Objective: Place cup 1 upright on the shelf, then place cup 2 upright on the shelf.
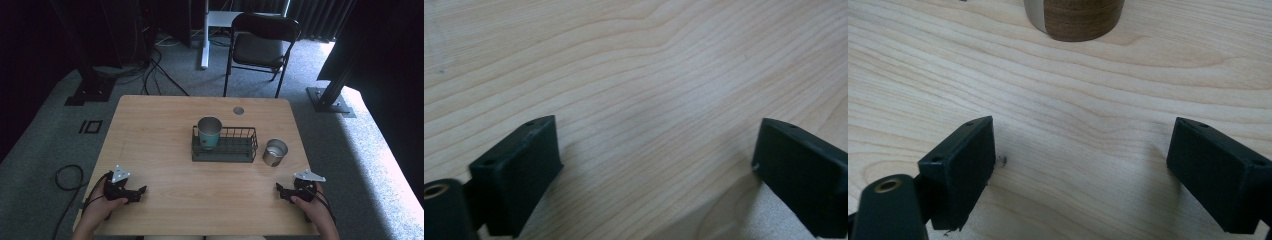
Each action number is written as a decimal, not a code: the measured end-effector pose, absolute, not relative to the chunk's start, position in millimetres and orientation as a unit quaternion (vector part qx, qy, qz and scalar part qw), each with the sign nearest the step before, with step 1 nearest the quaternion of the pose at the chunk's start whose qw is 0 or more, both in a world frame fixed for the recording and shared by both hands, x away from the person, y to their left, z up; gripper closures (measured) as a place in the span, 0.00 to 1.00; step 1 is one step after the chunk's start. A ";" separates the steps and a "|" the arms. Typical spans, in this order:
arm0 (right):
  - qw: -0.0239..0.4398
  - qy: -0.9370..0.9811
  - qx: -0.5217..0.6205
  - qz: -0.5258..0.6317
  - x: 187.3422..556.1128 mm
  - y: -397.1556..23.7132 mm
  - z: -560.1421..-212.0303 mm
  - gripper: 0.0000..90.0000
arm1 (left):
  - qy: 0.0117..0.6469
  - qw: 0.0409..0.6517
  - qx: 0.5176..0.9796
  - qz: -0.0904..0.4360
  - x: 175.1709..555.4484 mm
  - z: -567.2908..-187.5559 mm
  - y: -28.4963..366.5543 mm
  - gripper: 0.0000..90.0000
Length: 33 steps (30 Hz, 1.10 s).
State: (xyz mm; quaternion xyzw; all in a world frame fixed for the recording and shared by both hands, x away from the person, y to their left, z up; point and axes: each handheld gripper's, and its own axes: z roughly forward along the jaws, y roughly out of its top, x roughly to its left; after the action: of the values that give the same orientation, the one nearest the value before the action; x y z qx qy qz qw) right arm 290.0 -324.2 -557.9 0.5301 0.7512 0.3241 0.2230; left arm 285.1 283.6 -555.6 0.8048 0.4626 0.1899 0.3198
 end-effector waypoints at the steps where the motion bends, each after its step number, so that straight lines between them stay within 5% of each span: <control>1: 0.223 0.751 0.530 0.324 290.1 -324.2 -557.9 0.13 | 0.463 0.320 0.805 0.190 285.1 -555.6 283.6 0.04; 33: 0.218 0.758 0.520 0.328 288.4 -324.5 -557.6 0.13 | 0.469 0.319 0.801 0.193 281.3 -555.8 279.5 0.04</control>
State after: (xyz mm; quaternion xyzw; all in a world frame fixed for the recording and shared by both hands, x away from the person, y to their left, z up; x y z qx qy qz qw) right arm 288.4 -324.5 -557.6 0.5199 0.7581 0.3279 0.2181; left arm 281.3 279.5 -555.8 0.8008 0.4687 0.1927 0.3193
